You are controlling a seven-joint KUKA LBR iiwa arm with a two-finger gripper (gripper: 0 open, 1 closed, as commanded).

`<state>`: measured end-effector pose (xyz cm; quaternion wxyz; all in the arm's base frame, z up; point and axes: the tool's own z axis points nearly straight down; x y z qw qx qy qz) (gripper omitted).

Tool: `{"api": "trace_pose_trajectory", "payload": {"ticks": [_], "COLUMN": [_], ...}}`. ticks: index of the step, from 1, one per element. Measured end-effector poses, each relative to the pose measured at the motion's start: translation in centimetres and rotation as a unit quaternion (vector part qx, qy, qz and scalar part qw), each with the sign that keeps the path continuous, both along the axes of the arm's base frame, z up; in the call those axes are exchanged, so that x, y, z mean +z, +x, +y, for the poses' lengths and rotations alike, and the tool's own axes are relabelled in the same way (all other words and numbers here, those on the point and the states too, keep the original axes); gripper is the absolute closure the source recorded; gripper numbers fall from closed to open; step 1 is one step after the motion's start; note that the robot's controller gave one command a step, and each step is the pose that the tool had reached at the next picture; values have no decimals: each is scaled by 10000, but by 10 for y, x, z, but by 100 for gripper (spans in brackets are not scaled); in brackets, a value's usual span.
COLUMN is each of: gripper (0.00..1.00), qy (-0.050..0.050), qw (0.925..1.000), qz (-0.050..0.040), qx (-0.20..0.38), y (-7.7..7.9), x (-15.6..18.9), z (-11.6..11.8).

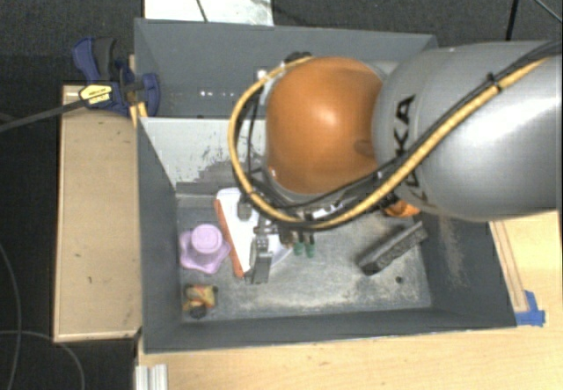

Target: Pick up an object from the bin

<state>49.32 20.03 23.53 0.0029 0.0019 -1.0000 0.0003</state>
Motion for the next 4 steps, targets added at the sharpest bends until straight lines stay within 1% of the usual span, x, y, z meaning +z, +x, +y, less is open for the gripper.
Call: {"api": "trace_pose_trajectory", "payload": {"ticks": [1,2,3,4], "gripper": [0,0,0,0], "qy": [10,19,22,15], "qw": [10000,9995,9901,9945], "qz": [-41,-71,-79,-41], "qx": [-29,321,1404,1047], "y": [2,27,64,68], "x": [5,-62,-151,-187], "z": [-1,13,46,53]}}
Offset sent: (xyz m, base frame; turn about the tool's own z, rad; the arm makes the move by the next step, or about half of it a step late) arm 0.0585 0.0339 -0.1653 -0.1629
